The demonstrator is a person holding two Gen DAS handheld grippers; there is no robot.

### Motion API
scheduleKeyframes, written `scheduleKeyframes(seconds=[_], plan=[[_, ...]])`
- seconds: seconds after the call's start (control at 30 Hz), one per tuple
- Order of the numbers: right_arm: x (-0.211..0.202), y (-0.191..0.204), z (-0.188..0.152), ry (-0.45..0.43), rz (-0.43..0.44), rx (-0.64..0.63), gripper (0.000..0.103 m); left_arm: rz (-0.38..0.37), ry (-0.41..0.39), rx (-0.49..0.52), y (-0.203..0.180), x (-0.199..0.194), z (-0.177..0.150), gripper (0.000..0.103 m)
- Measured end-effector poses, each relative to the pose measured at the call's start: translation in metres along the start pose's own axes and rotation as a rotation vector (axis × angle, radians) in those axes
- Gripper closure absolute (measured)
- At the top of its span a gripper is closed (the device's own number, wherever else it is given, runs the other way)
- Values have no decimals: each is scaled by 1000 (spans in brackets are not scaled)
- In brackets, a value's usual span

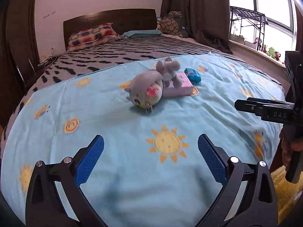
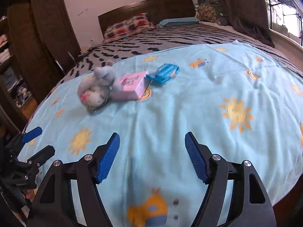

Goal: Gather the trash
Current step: 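Raise both open grippers back over the plush doll and pink box, then grasp the grey plush doll with the left gripper while the right gripper grasps the blue wipes packet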

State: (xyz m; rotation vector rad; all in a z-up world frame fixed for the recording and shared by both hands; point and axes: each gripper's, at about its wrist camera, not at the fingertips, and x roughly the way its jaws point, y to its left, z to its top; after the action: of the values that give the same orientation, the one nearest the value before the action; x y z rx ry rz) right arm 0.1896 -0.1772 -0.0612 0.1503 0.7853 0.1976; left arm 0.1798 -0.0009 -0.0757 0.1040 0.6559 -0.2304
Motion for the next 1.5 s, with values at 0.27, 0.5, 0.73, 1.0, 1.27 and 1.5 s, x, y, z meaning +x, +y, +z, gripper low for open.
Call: scheduleKeyframes(seconds=[0.27, 0.5, 0.73, 1.0, 1.27, 1.5], plan=[[47, -8, 74, -4, -22, 117, 31, 57, -6, 21, 4, 56, 50, 9], [103, -14, 105, 55, -36, 224, 31, 74, 0, 77, 0, 84, 62, 9], [148, -23, 102, 127, -110, 278, 48, 80, 24, 118, -1, 103, 64, 9], [141, -14, 102, 104, -148, 173, 73, 33, 67, 139, -3, 119, 67, 41], [109, -6, 103, 69, -135, 100, 74, 47, 45, 155, -9, 100, 65, 44], [53, 10, 106, -11, -77, 54, 74, 55, -24, 90, 4, 38, 80, 44]])
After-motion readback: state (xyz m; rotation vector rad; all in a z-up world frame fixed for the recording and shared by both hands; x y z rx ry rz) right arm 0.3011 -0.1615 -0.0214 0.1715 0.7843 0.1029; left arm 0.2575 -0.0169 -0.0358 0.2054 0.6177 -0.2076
